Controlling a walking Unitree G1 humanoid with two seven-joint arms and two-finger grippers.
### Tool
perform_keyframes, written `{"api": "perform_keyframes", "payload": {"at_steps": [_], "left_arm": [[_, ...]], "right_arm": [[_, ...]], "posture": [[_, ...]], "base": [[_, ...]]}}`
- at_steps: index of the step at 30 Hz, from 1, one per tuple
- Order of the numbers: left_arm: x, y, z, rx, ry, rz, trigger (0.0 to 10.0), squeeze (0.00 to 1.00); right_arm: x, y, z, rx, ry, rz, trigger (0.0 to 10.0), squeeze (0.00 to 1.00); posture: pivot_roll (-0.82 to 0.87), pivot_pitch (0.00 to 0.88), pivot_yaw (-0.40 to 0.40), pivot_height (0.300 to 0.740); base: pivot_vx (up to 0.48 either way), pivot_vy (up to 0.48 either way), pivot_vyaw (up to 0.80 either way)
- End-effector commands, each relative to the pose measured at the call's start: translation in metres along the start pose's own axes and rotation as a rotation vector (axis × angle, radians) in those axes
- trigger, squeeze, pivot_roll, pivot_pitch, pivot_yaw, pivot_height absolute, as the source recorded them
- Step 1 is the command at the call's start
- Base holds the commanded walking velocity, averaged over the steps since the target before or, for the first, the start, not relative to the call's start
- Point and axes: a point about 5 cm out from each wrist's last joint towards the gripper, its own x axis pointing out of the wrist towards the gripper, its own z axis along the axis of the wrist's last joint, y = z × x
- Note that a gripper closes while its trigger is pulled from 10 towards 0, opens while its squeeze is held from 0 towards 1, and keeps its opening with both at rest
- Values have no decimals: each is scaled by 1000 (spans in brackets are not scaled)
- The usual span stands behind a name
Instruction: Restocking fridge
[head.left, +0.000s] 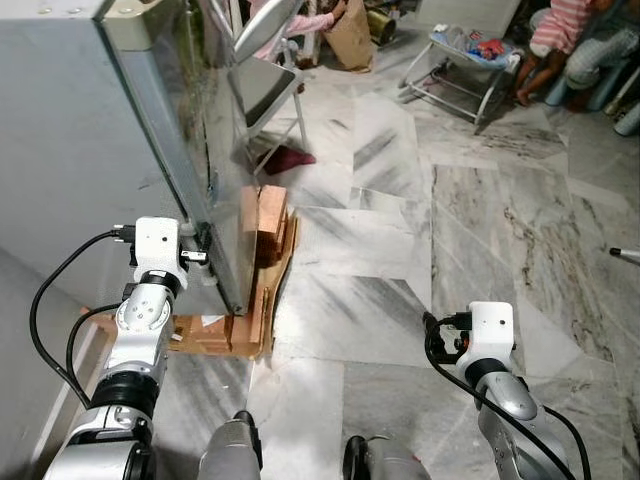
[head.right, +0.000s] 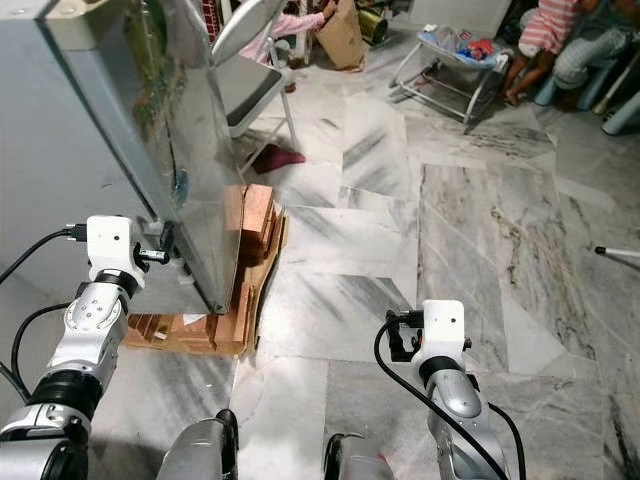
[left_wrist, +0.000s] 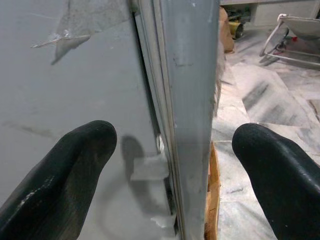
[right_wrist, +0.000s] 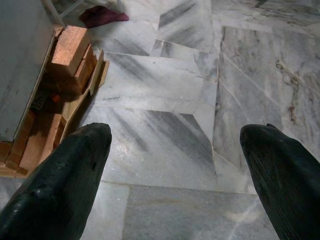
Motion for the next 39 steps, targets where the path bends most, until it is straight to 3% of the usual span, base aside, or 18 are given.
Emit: {"api": "perform_keyframes", "payload": {"at_steps": [1, 10, 20, 39], "left_arm": [[5, -2, 3, -5, -1, 11, 10000, 0], [18, -1, 15, -30, -9, 44, 10000, 0], [22, -23, 22, -64, -48, -96, 10000, 0], [34, -37, 35, -44, -44, -120, 10000, 0]], "right_arm": [[-1, -1, 1, -2, -5, -2, 10000, 0], [-4, -3, 1, -11, -6, -7, 10000, 0], [-4, 0, -2, -14, 7, -1, 10000, 0], [-2, 1, -2, -14, 9, 1, 10000, 0]], "posture": [[37, 148, -60, 740], [18, 151, -56, 740], [24, 160, -53, 740], [25, 152, -45, 740]], "base": [[0, 0, 0], [0, 0, 0], [0, 0, 0], [0, 0, 0]]}}
